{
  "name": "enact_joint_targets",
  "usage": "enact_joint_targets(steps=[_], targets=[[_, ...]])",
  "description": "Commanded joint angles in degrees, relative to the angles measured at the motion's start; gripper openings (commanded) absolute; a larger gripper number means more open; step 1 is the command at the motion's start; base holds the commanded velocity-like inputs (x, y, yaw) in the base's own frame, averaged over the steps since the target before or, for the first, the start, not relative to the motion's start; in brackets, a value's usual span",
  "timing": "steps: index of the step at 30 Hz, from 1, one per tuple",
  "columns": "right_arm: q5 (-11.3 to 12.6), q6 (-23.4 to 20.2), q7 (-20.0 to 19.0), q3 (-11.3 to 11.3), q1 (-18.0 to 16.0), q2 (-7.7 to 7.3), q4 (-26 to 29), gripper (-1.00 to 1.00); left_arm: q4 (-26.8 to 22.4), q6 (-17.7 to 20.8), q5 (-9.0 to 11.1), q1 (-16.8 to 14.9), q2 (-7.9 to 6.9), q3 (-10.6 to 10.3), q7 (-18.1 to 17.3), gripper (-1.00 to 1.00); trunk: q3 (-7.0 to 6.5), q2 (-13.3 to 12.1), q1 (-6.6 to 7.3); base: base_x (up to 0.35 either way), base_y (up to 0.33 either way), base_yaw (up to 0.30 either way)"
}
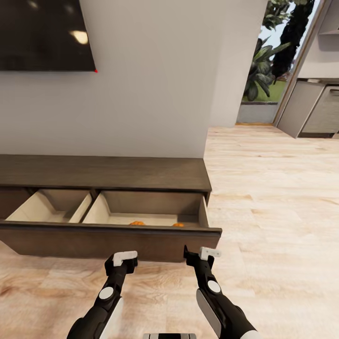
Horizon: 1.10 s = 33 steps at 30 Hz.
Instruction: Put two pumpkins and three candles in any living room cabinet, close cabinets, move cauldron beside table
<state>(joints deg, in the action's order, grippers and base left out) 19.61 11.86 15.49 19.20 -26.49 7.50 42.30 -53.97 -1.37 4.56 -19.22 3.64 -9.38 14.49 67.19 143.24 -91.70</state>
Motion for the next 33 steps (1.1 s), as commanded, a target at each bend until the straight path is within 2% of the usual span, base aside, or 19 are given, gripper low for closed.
enact_joint_targets(steps=[1,4,20,33], targets=[[0.6,0.4,0.3,0.3,0.0,-0.04,0.0,1.0,0.0,-0.2,0.5,0.0,-0.04,-0.2,0.4,1.0,0.04,0.0,0.0,0.066,0.0,0.0],[0.5,0.4,0.3,0.3,0.0,-0.03,-0.3,1.0,0.1,-0.3,0.5,0.0,-0.04,-0.2,0.3,1.0,0.04,0.0,0.0,0.022,0.0,0.0],[0.5,0.4,0.2,0.4,0.0,-0.05,-0.5,1.0,0.1,-0.2,0.6,0.0,-0.04,-0.2,0.4,1.0,3.59,0.2,-0.41,0.001,0.0,0.0],[0.6,0.5,0.2,0.3,0.0,-0.48,-0.6,1.0,0.0,-0.2,0.6,0.0,-0.02,-0.2,0.4,1.0,3.59,0.2,-0.41,0.033,0.008,0.0]])
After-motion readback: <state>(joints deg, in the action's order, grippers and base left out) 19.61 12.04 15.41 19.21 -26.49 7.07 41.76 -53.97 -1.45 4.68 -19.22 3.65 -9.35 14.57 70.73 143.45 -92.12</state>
